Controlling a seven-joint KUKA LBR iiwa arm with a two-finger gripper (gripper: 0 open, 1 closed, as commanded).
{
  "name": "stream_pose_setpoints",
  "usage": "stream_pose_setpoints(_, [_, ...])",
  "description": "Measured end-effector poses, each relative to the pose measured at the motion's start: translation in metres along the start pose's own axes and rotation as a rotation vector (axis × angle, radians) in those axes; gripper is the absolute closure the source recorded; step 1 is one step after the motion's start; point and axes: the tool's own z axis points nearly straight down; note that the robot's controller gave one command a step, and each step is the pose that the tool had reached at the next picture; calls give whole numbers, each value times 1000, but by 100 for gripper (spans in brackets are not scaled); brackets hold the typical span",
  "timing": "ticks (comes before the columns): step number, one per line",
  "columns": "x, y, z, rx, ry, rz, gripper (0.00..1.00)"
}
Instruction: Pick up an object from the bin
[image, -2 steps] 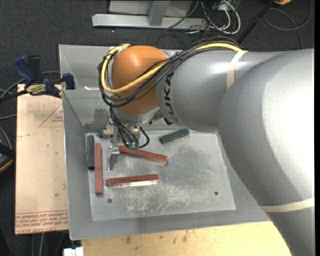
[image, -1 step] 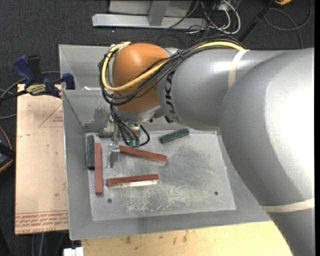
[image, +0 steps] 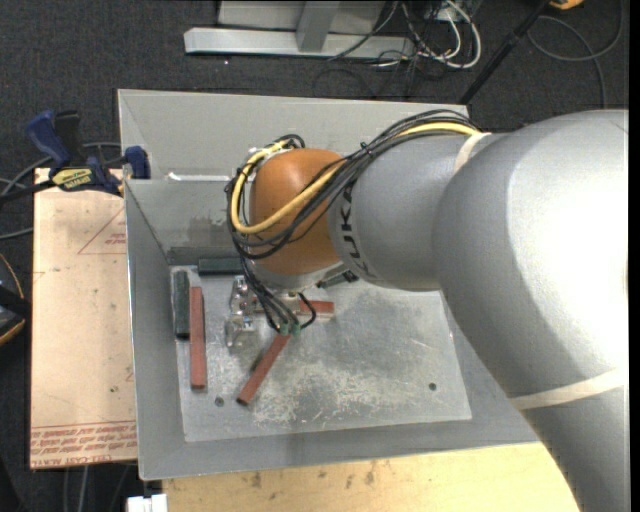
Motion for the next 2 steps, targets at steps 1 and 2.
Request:
stream_pose_setpoints(1, [2,-3,3,5,7,0,0])
stream_pose_setpoints(2, [1,-2,1,4,6,0,100])
